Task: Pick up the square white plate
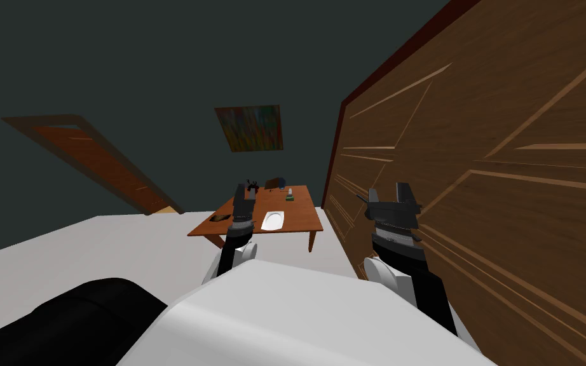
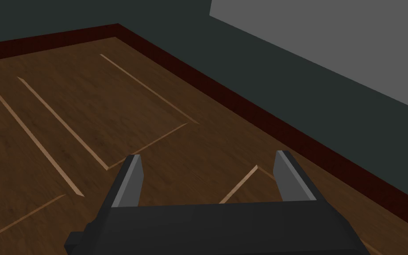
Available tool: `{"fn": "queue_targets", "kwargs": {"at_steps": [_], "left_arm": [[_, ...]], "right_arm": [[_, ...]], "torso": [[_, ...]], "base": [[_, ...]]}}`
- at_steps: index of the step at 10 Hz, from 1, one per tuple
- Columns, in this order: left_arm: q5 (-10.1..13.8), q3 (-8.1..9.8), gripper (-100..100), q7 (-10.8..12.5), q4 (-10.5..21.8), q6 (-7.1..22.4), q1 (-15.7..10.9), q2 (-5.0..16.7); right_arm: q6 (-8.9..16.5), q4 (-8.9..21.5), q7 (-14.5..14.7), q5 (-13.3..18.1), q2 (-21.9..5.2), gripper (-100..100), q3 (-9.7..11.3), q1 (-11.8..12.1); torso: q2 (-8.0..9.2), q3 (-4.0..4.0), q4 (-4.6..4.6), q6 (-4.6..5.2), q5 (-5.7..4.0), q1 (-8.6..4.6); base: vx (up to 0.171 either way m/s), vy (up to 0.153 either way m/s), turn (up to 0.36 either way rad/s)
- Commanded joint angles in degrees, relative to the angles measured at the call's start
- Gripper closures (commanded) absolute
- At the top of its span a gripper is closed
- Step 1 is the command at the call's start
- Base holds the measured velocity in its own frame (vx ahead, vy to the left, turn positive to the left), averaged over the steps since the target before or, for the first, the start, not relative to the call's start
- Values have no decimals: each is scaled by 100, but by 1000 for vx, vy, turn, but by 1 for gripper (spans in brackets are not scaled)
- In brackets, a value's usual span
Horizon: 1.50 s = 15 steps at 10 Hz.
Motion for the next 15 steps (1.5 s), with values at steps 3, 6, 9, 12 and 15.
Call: {"fn": "queue_targets", "kwargs": {"at_steps": [3, 6, 9, 12, 15], "left_arm": [[-15, -62, -100, 16, 424, -38, -56, 416], [-35, -140, -100, 37, 960, -88, -129, 645], [-49, -202, -100, 55, 1409, -130, -191, 758], [-63, -265, -100, 79, 1847, -176, -265, 839], [-68, -296, -100, 92, 2194, -199, -306, 870]], "right_arm": [[0, 0, 0, 0, 0, 0, 0, 0], [0, 0, 0, 0, 0, 0, 0, 0], [0, 0, 0, 0, 0, 0, 0, 0], [0, 0, 0, 0, 0, 0, 0, 0], [0, 0, 0, 0, 0, 0, 0, 0]], "torso": [[2, 1, 0, 0, -1, -4], [2, 1, 0, 0, -1, -6], [1, 1, 0, 1, -2, -9], [1, 1, 0, -1, -2, -6], [-1, 0, 0, 0, -1, -4]], "base": [[-6, -16, -12], [-6, -20, -17], [-6, -24, -16], [-3, -17, -11], [-1, -12, -10]]}}
